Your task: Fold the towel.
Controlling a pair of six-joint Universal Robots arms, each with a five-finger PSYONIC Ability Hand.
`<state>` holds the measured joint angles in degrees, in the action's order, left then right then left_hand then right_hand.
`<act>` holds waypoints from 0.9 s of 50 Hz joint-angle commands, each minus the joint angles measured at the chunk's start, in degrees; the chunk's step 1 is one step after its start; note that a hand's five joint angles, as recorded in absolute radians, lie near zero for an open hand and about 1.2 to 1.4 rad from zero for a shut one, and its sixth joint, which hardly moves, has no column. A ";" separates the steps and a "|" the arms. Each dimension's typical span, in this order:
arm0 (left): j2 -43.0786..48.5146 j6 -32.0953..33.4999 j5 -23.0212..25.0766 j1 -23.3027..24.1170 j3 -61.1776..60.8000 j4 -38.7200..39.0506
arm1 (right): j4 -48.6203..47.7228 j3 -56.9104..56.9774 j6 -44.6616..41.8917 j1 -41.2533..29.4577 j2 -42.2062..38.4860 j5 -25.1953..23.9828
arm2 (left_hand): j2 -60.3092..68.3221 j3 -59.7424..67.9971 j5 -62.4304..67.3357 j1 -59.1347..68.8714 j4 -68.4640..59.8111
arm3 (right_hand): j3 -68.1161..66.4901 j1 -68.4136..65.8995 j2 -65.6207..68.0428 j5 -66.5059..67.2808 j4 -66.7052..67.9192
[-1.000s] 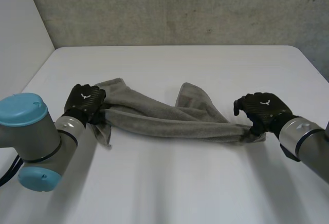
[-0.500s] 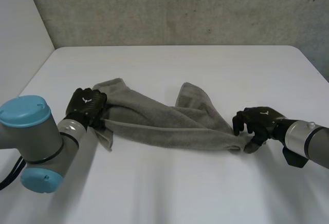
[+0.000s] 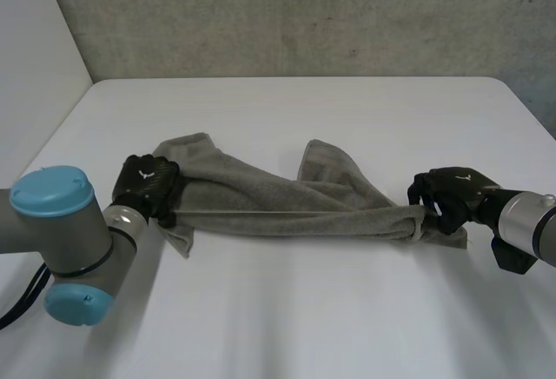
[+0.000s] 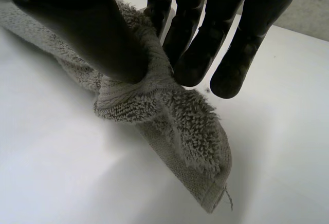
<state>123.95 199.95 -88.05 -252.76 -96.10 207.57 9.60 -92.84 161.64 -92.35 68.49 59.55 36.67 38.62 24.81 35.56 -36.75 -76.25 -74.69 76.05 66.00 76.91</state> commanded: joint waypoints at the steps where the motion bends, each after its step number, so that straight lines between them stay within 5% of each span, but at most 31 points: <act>1: 0.24 -2.36 -5.36 -0.28 2.23 -0.15 | -0.63 -0.15 0.26 0.42 0.15 0.13 | 0.78 -1.17 2.64 1.89 -0.70 | -3.75 -5.31 3.95 4.00 3.09; 6: 0.07 -4.13 -7.92 -1.42 2.94 -1.03 | -3.01 -0.59 2.89 1.65 1.73 0.22 | 14.42 12.47 16.28 15.53 -14.34 | -3.75 -5.31 3.95 4.00 3.09; 7: -0.37 -4.39 -7.84 -1.77 2.68 -1.55 | -3.70 -0.68 4.64 2.00 3.04 0.22 | 36.40 34.45 38.26 37.52 -36.33 | -3.75 -5.31 3.95 4.00 3.09; 8: -0.89 -4.74 -7.49 -2.21 2.41 -2.60 | -3.88 -0.68 6.13 2.17 4.44 0.22 | 43.26 41.31 45.12 44.38 -43.18 | -3.75 -5.31 3.95 4.00 3.09; 19: -13.99 -12.39 2.45 -3.35 3.99 -13.86 | -3.53 3.37 8.26 1.65 12.72 0.66 | 43.33 41.38 45.19 44.44 -43.25 | -3.75 -5.31 3.95 4.00 3.09; 24: -25.57 -19.76 8.06 -6.77 8.81 -16.14 | -0.30 11.78 9.13 0.86 18.42 1.18 | 43.33 41.38 45.19 44.44 -43.25 | -3.75 -5.31 3.95 4.00 3.09; 32: -34.11 -21.88 13.25 -8.45 16.46 -19.30 | 5.78 23.04 12.12 -3.79 20.89 1.53 | 43.33 41.38 45.19 44.44 -43.25 | -3.75 -5.31 3.95 4.00 3.09; 41: -32.89 -21.97 16.25 -12.14 22.54 -20.45 | 6.92 31.14 11.33 -5.47 19.05 3.64 | 43.33 41.38 45.19 44.44 -43.25 | -3.75 -5.31 3.95 4.00 3.09; 45: -23.34 -21.45 15.99 -12.85 27.18 -20.19 | 8.41 39.80 7.57 -9.76 9.77 7.50 | 43.33 41.38 45.19 44.44 -43.25 | -3.75 -5.31 3.95 4.00 3.09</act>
<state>90.94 177.89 -71.94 -264.21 -73.96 187.02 16.74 -62.16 173.00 -98.18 87.46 62.92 77.22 77.12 62.48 75.14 -77.88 -76.75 -76.24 77.10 66.25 77.00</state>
